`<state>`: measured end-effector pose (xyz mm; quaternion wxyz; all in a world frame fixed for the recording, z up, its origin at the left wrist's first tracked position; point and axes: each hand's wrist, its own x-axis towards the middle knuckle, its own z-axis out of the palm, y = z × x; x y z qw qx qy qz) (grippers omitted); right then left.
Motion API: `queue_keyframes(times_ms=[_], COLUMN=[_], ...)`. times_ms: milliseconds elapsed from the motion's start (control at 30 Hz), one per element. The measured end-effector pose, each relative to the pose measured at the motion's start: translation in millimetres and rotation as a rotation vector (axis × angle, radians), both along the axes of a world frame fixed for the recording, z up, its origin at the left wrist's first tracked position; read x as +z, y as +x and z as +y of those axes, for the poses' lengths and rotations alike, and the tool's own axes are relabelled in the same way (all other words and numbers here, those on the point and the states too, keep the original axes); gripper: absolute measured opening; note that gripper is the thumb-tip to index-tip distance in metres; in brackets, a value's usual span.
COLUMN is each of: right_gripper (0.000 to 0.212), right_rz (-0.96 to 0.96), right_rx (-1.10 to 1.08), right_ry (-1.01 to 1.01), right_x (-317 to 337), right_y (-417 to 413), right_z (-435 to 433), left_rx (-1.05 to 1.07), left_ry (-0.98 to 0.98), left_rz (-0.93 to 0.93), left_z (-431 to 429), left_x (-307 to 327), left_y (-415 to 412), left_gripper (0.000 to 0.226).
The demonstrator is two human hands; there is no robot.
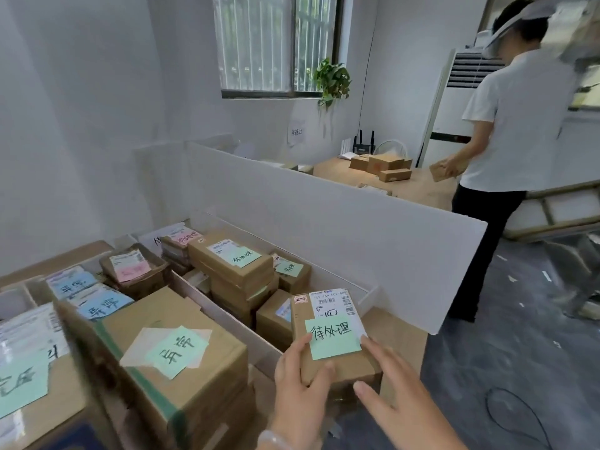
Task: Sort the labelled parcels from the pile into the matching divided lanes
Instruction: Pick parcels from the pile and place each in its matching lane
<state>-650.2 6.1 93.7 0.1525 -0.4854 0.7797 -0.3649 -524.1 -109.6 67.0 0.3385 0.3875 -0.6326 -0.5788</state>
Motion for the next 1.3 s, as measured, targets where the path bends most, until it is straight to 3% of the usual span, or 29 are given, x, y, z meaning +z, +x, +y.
queue_keyframes(times_ms=[500, 667, 800, 933, 1067, 1200, 1300], right_gripper=[0.055, 0.058, 0.068, 0.056, 0.059, 0.065, 0.067], right_rz=[0.075, 0.124, 0.154, 0.139, 0.133, 0.19, 0.193], right_rx=[0.313, 0.428, 0.498, 0.578, 0.639, 0.681, 0.669], right_ry=[0.083, 0.131, 0.111, 0.105, 0.135, 0.142, 0.12], right_x=[-11, -12, -23, -27, -29, -28, -20], right_y=[-215, -265, -288, -292, -288, -286, -277], right_z=[-201, -251, -285, -306, -320, -327, -324], left_rx=[0.355, 0.486, 0.547, 0.571, 0.566, 0.49, 0.439], left_ry=[0.147, 0.107, 0.092, 0.092, 0.121, 0.048, -0.114], left_rz=[-0.017, -0.052, -0.119, -0.235, -0.385, -0.488, -0.566], left_z=[-160, -216, -256, -280, -284, -274, -253], left_x=[-9, -9, -16, -32, -48, -42, -20], left_y=[-185, -231, -249, -252, -247, -235, -220], left_gripper=[0.044, 0.048, 0.049, 0.052, 0.059, 0.067, 0.066])
